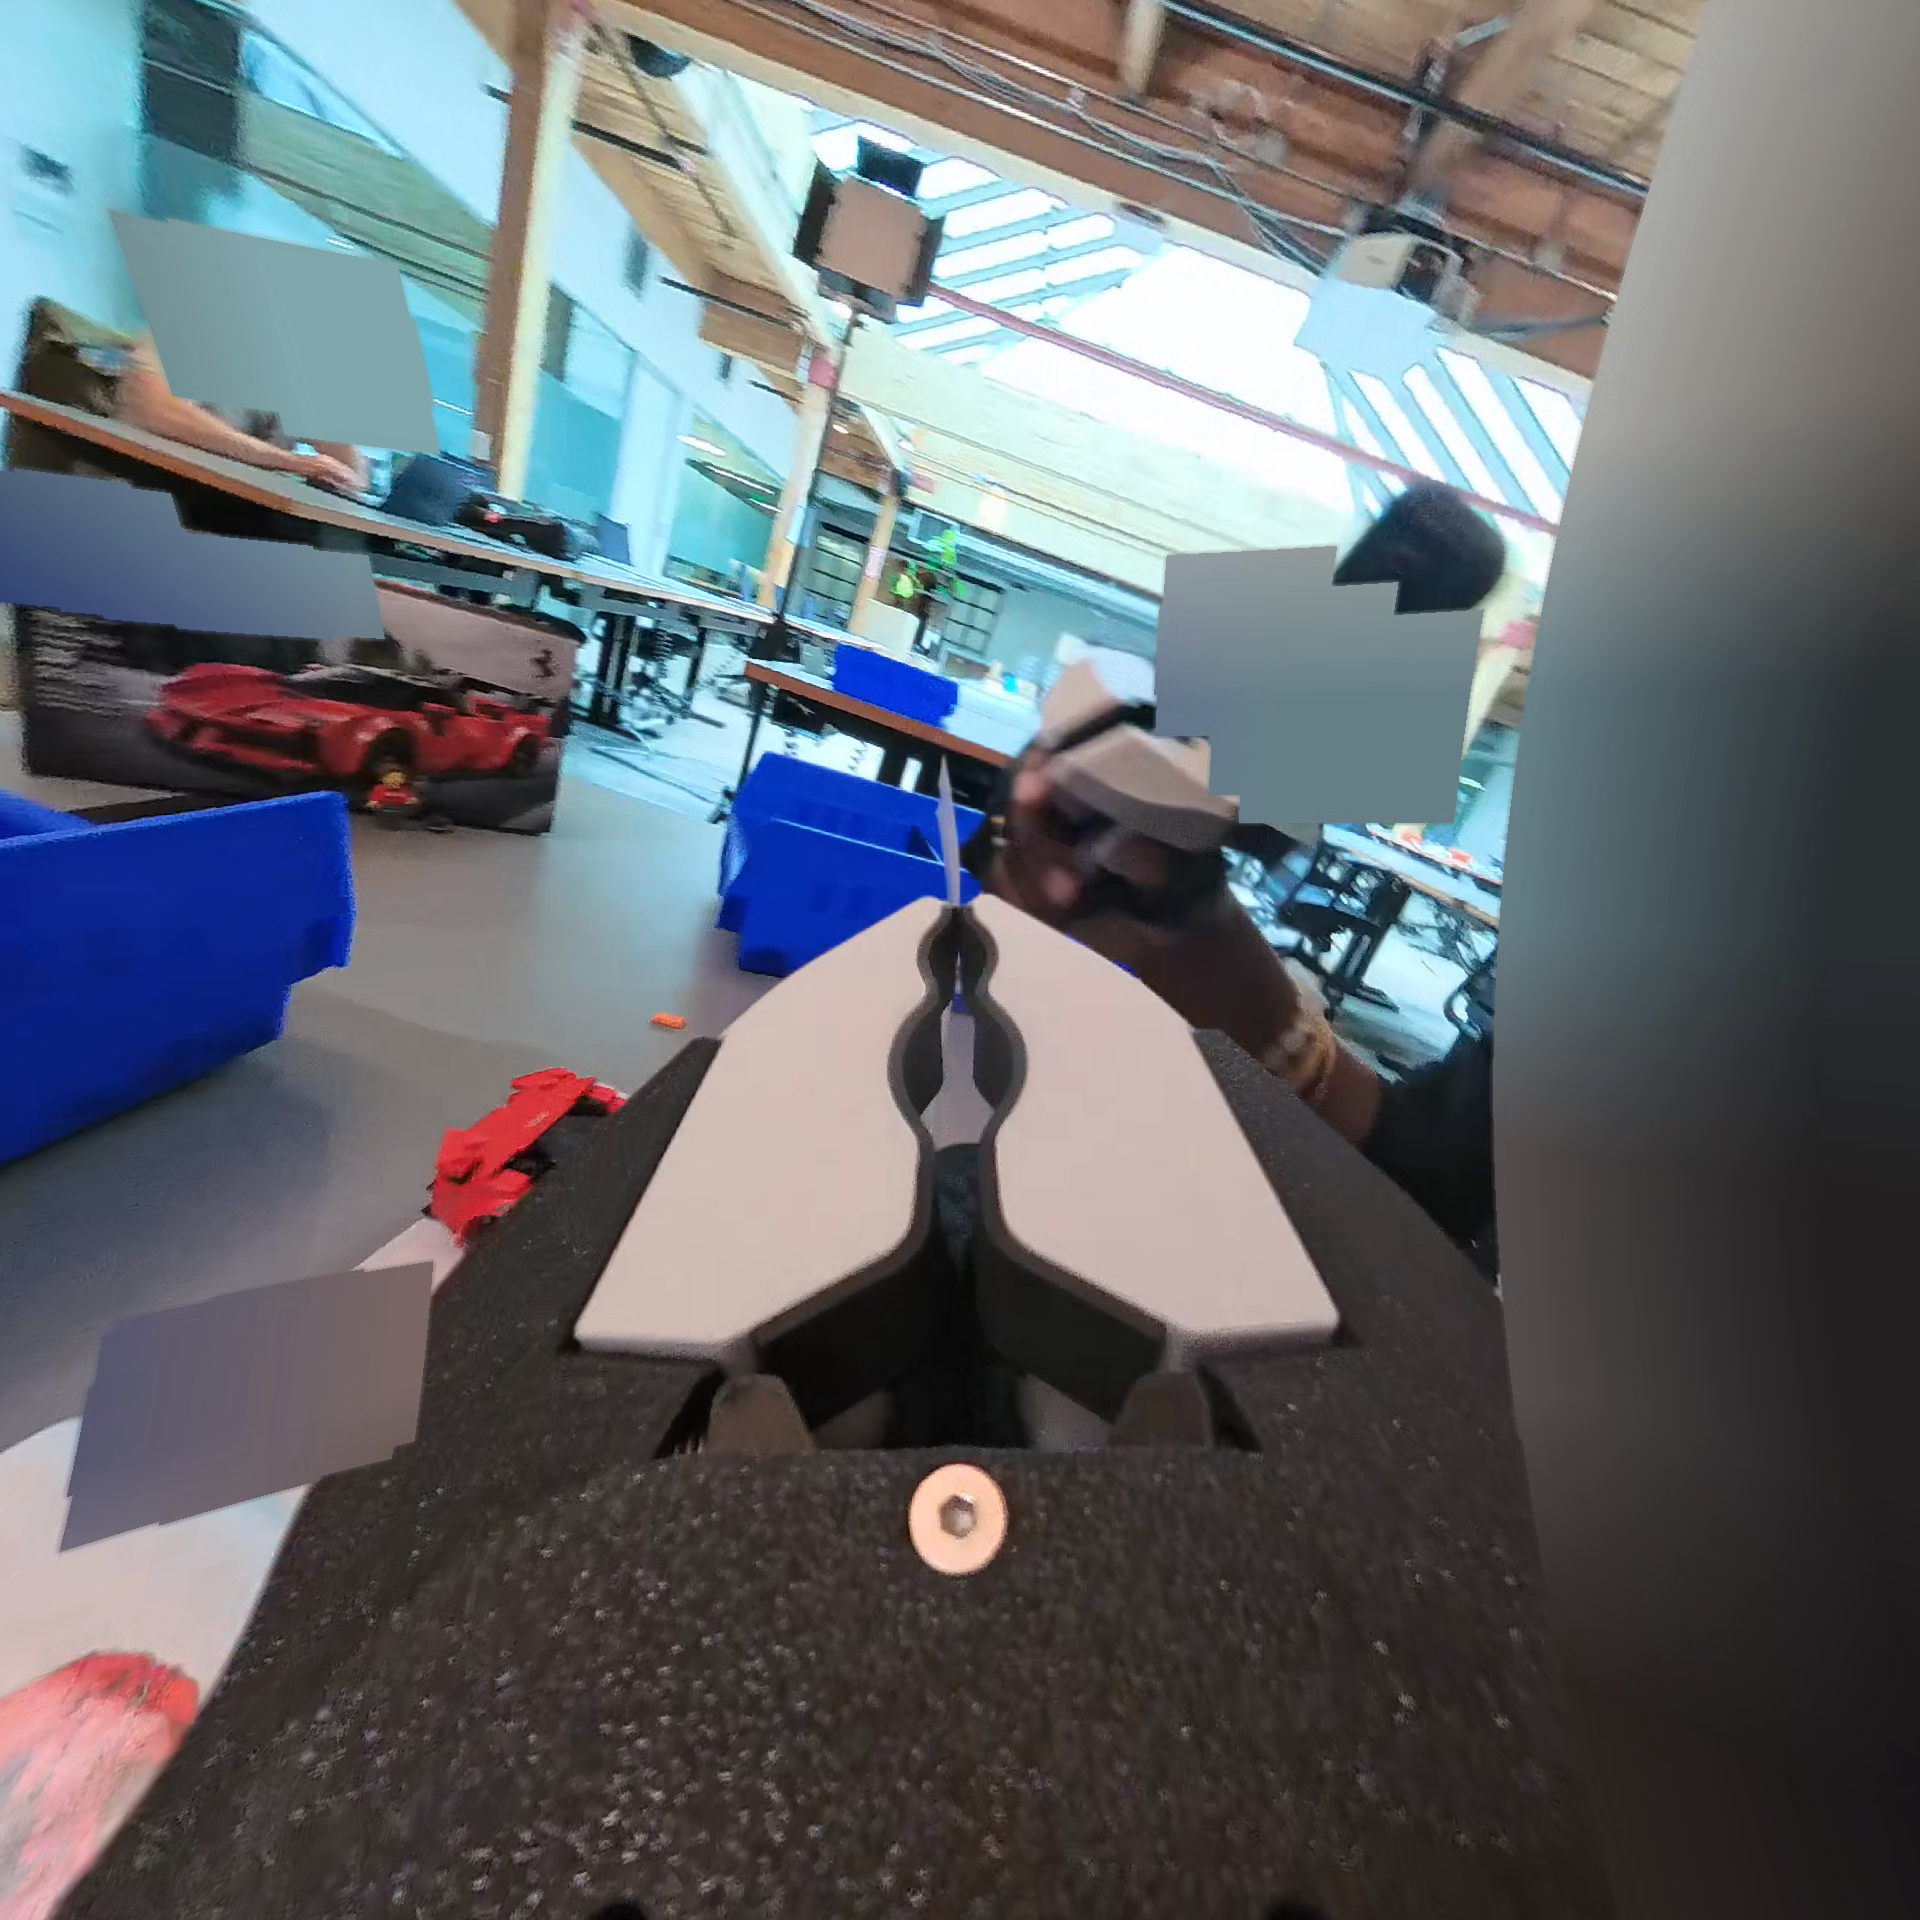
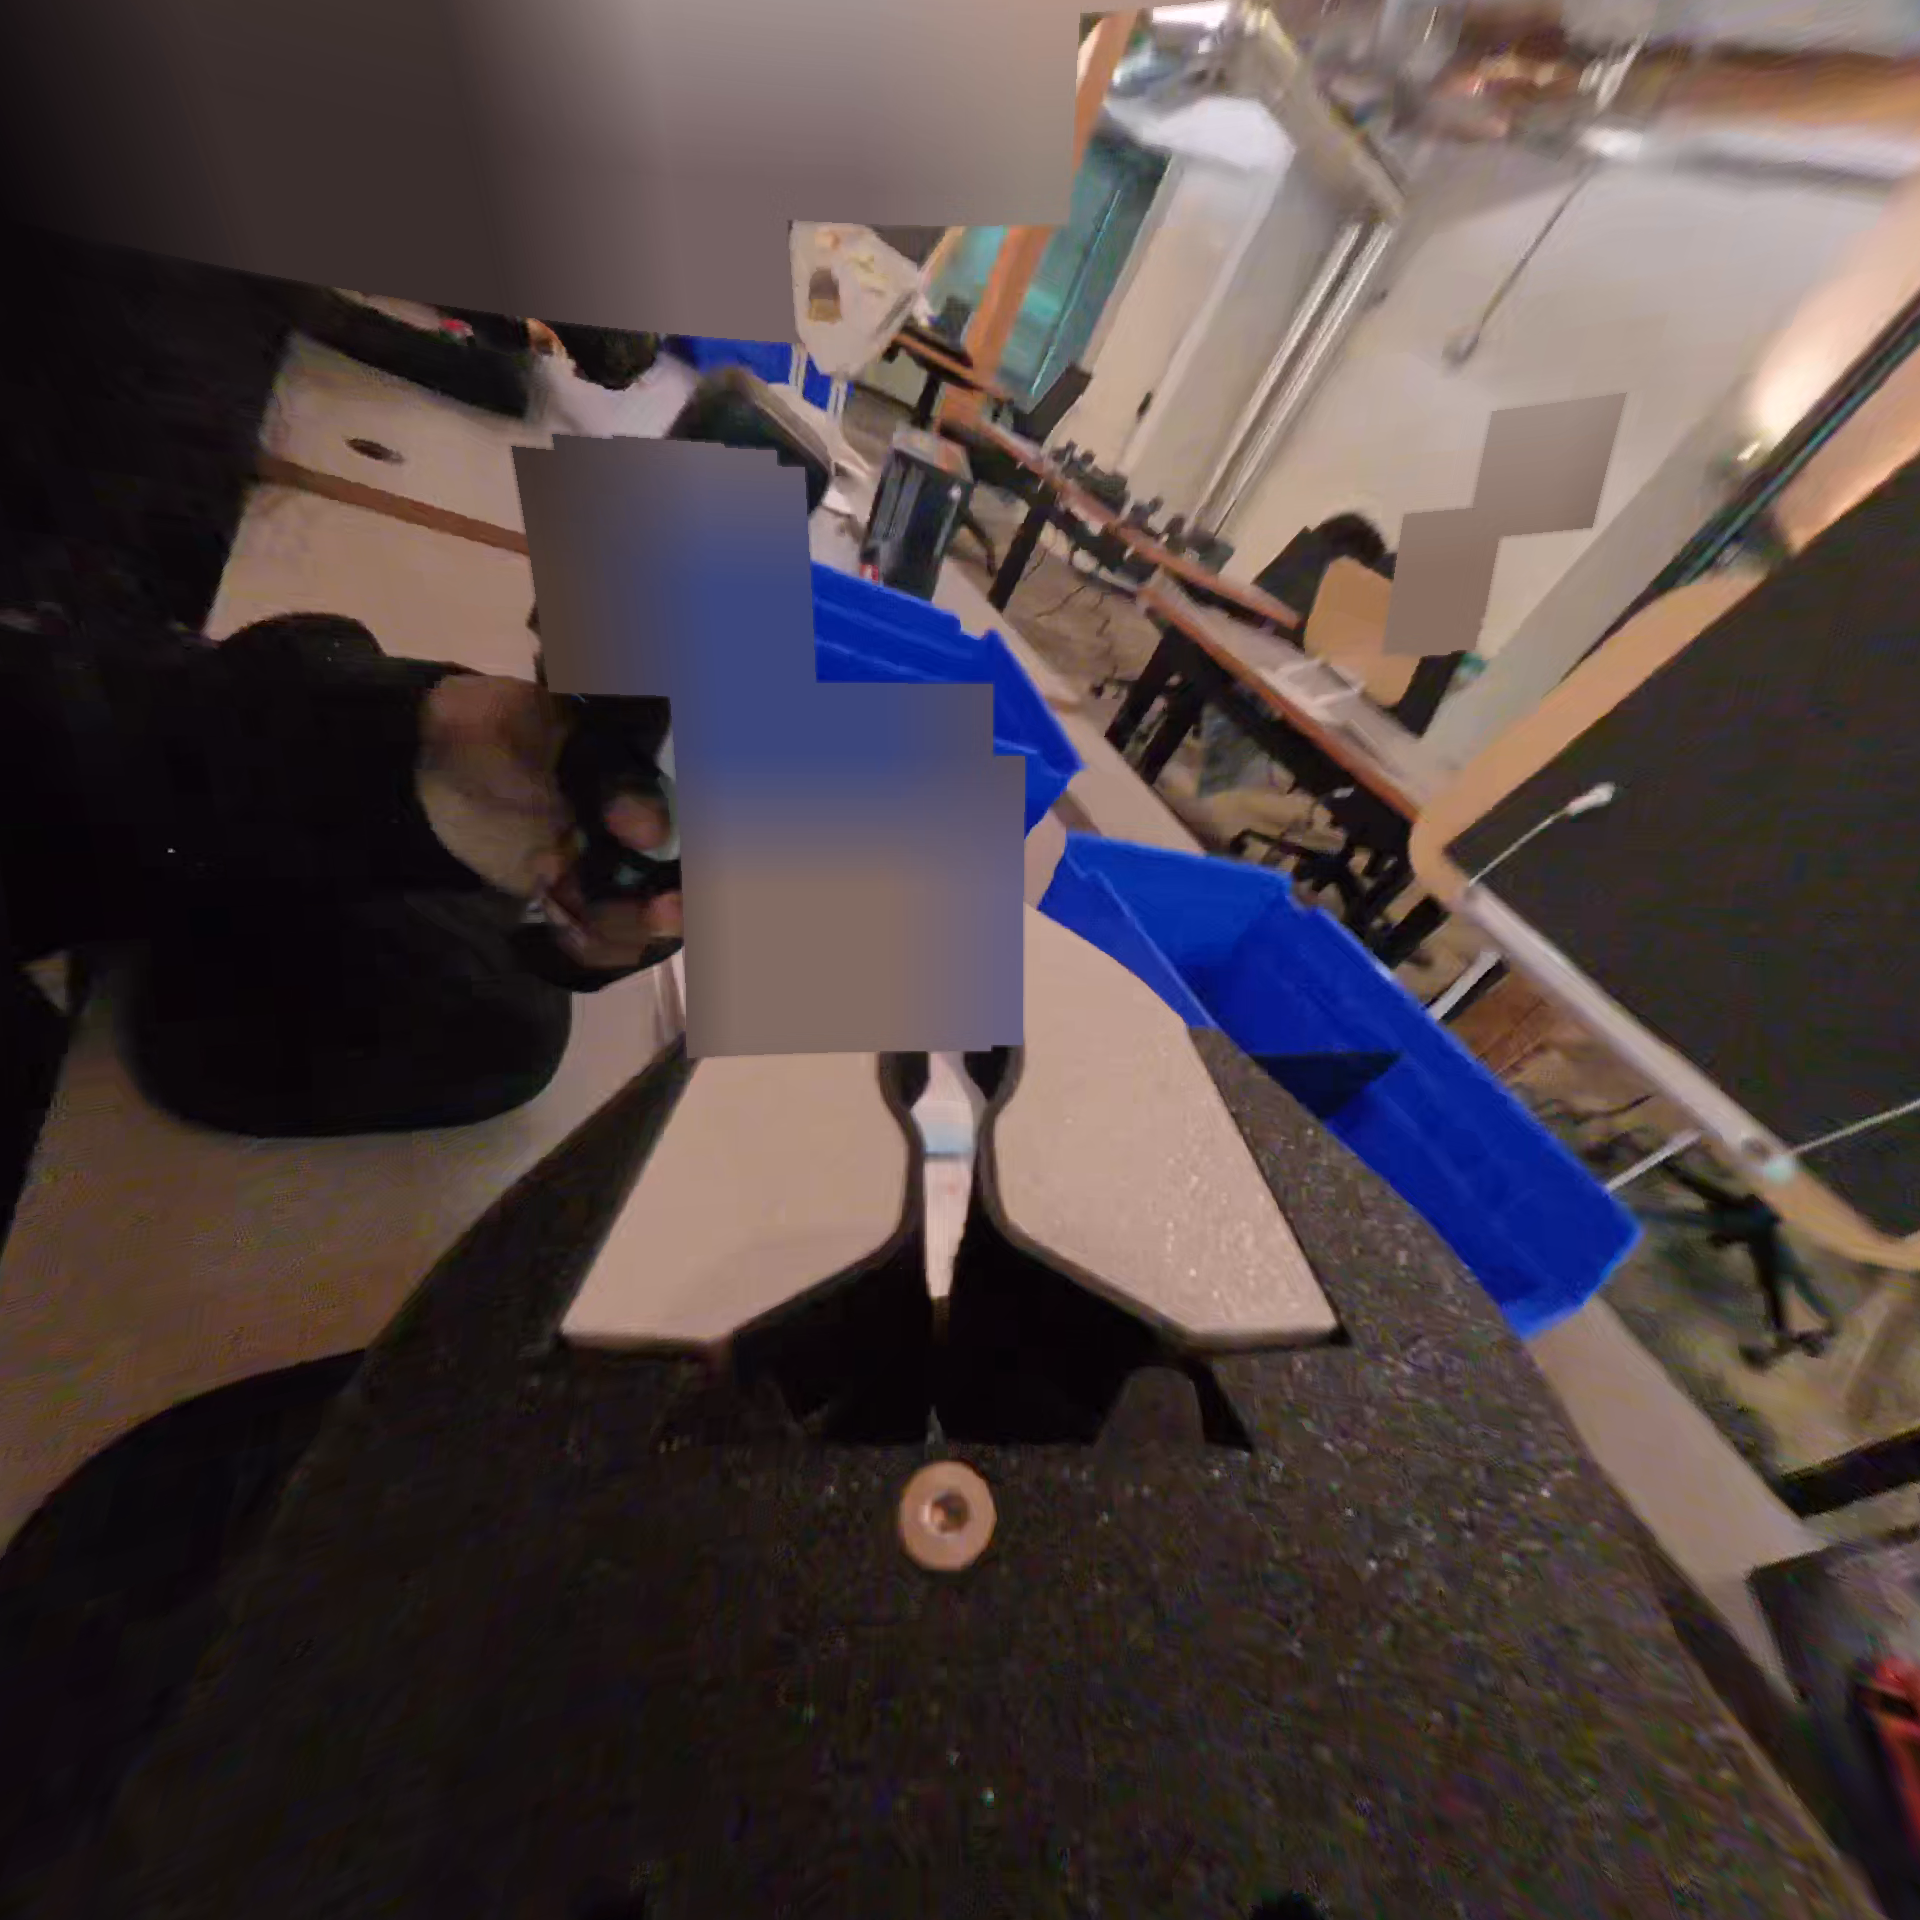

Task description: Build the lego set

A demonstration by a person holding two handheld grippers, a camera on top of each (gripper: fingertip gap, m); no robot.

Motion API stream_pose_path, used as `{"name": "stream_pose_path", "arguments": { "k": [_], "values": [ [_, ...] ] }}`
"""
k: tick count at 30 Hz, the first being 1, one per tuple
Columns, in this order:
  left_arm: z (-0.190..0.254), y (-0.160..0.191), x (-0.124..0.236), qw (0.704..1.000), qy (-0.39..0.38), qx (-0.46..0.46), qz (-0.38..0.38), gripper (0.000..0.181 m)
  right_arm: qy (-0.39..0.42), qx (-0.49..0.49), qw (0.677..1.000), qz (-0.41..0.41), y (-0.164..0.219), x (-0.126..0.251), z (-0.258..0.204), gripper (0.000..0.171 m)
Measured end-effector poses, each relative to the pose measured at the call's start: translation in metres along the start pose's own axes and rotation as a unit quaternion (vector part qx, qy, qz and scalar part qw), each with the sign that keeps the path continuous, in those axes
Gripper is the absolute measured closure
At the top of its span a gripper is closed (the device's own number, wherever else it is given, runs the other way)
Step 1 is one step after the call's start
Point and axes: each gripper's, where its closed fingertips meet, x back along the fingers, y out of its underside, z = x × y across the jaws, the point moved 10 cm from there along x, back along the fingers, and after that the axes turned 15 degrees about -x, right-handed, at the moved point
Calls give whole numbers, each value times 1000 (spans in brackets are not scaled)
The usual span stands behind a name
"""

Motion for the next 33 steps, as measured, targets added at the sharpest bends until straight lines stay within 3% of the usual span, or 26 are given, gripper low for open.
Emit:
{"name": "stream_pose_path", "arguments": {
  "k": [5, 9, 19, 23, 28, 33],
  "values": [
    [1, 1, 1, 1000, -17, 11, 13, 181, 24, 73, 995, -58, 9, -23, -25, 166],
    [8, -1, -2, 1000, 0, -13, 6, 181, 3, 50, 997, -64, 10, -29, -22, 153],
    [19, -6, -3, 995, 50, -87, 9, 181, -81, 16, 995, -61, 7, -23, -23, 161],
    [23, -8, -2, 992, 72, -102, 20, 181, -131, -26, 990, -49, 8, -17, -20, 161],
    [29, -10, -3, 988, 77, -131, 24, 181, -235, -175, 956, -29, 11, -11, -8, 163],
    [33, -11, -3, 984, 85, -152, 28, 181, -242, -202, 949, -31, 15, -10, -6, 157]
  ]
}}
